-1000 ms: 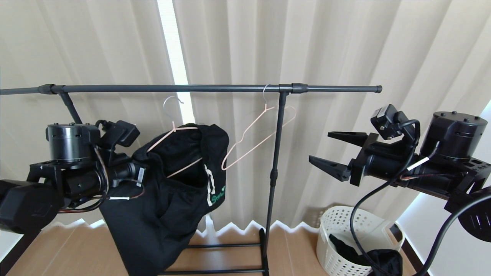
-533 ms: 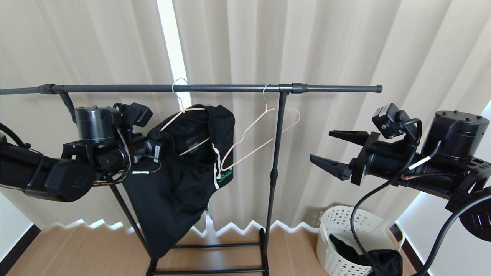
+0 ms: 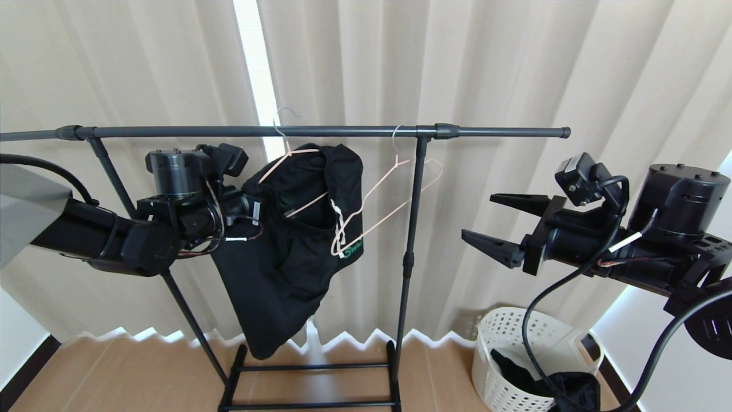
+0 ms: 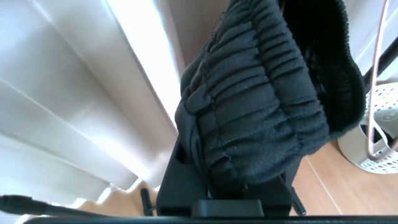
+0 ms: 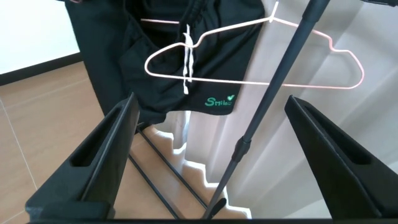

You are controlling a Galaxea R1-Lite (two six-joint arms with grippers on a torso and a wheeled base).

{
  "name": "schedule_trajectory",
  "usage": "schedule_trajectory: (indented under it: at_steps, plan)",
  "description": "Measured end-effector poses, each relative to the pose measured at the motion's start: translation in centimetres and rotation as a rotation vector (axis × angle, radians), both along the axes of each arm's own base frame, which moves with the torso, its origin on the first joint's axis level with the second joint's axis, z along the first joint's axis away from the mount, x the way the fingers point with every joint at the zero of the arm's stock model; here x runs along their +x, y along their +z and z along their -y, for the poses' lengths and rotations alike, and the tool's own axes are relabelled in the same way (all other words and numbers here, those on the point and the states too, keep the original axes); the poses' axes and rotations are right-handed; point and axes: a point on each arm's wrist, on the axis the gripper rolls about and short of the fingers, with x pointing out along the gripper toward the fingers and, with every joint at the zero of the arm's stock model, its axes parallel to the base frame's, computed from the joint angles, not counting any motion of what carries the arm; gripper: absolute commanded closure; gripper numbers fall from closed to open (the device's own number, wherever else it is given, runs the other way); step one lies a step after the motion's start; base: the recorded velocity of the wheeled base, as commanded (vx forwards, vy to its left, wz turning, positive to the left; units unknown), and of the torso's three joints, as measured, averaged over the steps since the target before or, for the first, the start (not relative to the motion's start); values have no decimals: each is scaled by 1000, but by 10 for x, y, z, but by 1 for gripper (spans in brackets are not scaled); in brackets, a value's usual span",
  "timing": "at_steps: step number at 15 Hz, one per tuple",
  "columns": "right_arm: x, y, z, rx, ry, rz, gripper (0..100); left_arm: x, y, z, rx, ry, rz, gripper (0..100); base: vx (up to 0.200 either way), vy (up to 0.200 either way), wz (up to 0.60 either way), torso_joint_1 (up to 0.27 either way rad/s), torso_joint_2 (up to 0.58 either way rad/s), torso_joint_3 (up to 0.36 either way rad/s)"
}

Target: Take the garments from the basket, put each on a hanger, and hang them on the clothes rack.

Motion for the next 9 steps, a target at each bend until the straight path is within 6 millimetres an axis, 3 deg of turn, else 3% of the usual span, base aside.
schedule_trajectory:
  at_steps: [9]
  plan:
    - [1, -2, 1, -2, -3, -6, 0, 41, -25, 9, -3, -4, 2, 100, 0, 0, 0, 0, 0, 0]
